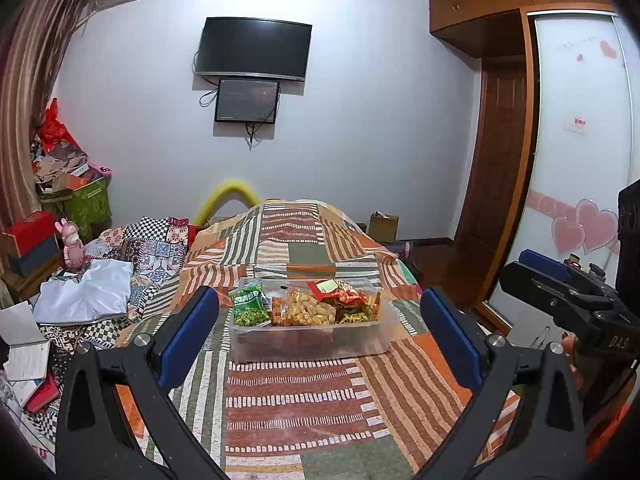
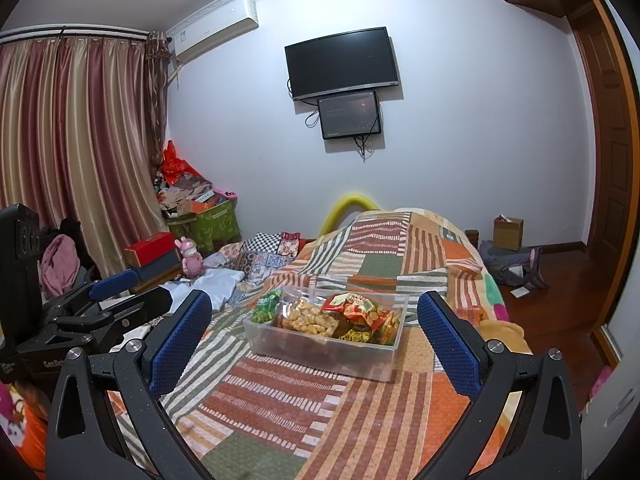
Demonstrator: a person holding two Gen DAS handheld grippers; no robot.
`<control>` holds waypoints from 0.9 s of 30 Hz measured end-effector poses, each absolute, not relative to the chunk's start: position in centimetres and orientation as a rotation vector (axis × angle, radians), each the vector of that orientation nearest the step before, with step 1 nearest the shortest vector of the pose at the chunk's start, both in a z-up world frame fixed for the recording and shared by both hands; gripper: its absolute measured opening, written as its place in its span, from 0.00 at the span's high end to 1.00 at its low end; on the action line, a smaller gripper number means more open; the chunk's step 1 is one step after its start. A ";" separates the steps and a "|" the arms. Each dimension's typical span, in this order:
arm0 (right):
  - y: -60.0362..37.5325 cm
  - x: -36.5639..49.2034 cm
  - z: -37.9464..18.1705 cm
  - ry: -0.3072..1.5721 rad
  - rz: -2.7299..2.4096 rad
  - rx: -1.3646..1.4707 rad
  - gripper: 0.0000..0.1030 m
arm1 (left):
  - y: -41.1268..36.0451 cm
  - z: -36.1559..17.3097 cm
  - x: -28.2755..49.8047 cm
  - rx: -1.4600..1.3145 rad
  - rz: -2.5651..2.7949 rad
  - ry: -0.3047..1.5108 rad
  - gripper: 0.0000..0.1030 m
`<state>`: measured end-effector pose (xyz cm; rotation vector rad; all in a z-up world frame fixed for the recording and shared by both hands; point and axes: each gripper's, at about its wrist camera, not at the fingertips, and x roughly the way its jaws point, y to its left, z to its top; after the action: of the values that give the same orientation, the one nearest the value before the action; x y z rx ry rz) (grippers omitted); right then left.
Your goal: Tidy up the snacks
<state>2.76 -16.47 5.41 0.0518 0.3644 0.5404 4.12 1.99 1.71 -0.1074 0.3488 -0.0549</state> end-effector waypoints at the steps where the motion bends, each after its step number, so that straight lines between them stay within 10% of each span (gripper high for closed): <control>1: -16.5 2.8 5.4 0.364 0.541 0.052 0.00 | 2.0 1.7 4.1 -0.109 -0.056 0.350 0.01; 27: -16.5 2.6 5.5 0.365 0.545 0.053 0.00 | 1.8 2.1 3.7 -0.096 -0.068 0.329 0.01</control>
<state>2.64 -16.51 5.47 0.0534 0.3646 0.5450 3.73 1.79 2.15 -0.0958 0.3294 -0.0680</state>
